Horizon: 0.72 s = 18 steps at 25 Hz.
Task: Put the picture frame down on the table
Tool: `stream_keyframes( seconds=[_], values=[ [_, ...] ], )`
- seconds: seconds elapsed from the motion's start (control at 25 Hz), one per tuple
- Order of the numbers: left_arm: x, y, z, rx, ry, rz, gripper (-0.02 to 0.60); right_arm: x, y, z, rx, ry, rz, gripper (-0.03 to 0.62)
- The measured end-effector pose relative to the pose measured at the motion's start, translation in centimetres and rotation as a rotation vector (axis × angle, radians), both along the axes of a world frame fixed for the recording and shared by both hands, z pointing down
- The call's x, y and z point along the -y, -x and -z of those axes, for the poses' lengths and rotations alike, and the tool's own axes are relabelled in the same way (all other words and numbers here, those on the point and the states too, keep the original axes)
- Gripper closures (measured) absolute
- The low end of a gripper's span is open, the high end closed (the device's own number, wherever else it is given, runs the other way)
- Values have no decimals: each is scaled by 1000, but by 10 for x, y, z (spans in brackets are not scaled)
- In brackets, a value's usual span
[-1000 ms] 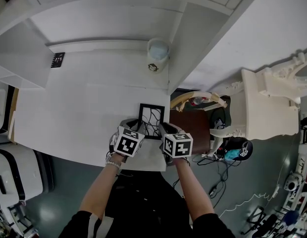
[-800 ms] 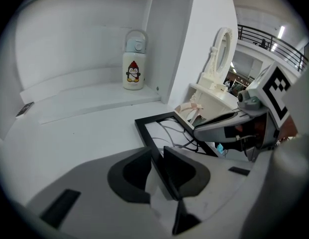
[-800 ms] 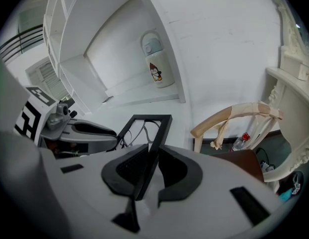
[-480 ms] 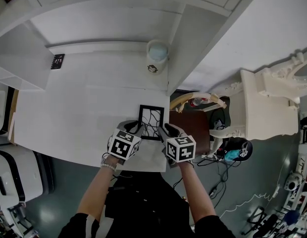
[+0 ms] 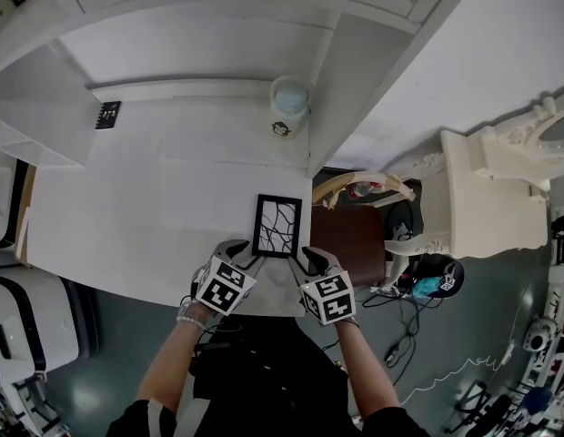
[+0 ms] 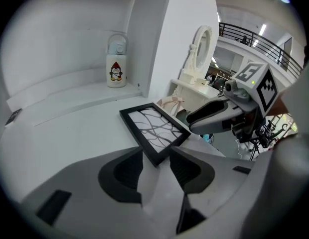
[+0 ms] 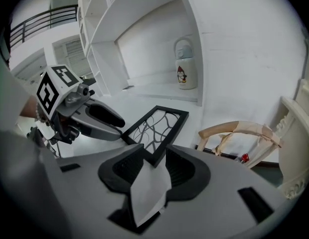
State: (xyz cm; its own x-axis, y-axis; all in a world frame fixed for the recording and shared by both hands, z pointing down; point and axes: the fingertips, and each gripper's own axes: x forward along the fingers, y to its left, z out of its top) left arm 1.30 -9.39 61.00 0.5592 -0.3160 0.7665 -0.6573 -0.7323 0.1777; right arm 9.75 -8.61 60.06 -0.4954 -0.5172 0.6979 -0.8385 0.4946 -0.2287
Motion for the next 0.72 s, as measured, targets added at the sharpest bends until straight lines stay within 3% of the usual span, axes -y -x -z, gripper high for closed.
stream_keyframes(
  seconds=[0.64, 0.72],
  values=[
    [-8, 7, -23, 71, 50, 45, 449, -11, 4, -19, -48, 35, 6, 477],
    [-6, 7, -22, 68, 48, 60, 484, -9, 1, -19, -52, 35, -13, 539]
  ],
)
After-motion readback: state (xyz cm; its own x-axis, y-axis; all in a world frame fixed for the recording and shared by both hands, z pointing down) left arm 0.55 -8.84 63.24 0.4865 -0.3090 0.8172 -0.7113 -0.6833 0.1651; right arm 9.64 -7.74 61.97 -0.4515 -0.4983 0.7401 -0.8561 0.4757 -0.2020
